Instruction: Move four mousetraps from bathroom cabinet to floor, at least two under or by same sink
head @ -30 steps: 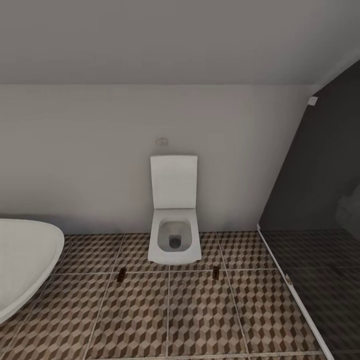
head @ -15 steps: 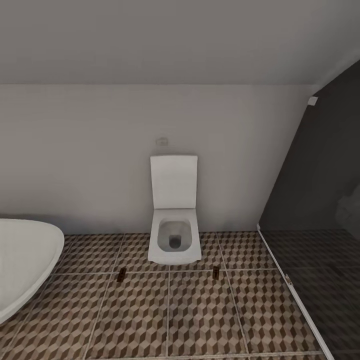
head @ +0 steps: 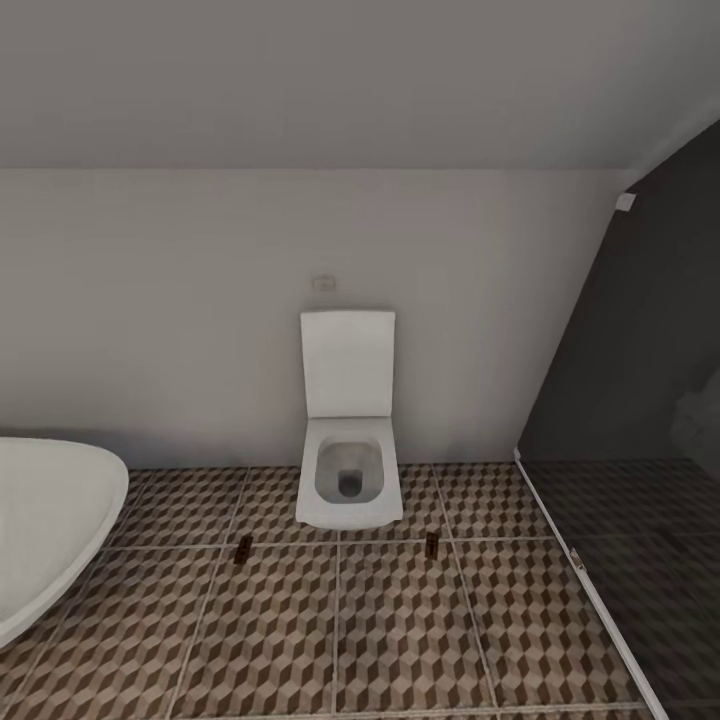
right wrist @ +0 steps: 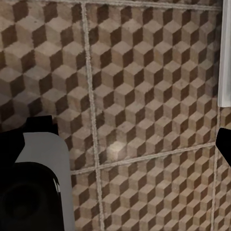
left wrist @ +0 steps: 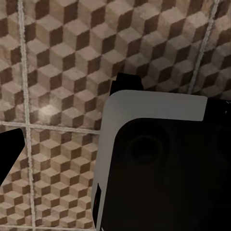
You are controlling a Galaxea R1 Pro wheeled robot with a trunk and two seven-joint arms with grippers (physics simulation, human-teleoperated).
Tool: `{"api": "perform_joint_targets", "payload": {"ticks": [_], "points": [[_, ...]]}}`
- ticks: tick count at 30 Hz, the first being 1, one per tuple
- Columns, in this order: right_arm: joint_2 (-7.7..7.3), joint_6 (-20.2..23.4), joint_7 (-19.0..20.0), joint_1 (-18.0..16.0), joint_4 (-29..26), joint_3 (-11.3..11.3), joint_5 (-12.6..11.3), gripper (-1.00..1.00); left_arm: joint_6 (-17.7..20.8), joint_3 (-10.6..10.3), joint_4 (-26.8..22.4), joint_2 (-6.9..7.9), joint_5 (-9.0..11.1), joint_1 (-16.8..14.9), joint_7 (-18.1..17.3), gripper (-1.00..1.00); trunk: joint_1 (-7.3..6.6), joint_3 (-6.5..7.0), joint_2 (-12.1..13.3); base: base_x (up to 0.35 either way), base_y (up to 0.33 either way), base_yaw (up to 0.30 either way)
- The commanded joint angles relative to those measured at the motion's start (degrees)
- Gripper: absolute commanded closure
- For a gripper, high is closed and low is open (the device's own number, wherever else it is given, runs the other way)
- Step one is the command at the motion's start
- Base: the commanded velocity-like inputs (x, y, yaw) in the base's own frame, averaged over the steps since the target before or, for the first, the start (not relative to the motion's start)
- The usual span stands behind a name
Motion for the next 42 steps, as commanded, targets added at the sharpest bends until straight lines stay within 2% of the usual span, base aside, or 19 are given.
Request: {"api": "perform_joint_targets", "payload": {"ticks": [1,42], "points": [[0.04,-0.4,0.0,-0.1,0.2,0.5,-0.5,-1.0,-0.2,-0.5,-0.1,0.03,0.6,-0.1,-0.2,-1.0,0.0,-0.05,0.0,0.0,0.0,0.0],[0.05,-0.4,0.0,-0.1,0.2,0.5,-0.5,-1.0,-0.2,-0.5,-0.1,0.02,0.6,-0.1,-0.2,-1.0,0.0,-0.05,0.0,0.0,0.0,0.0]]}}
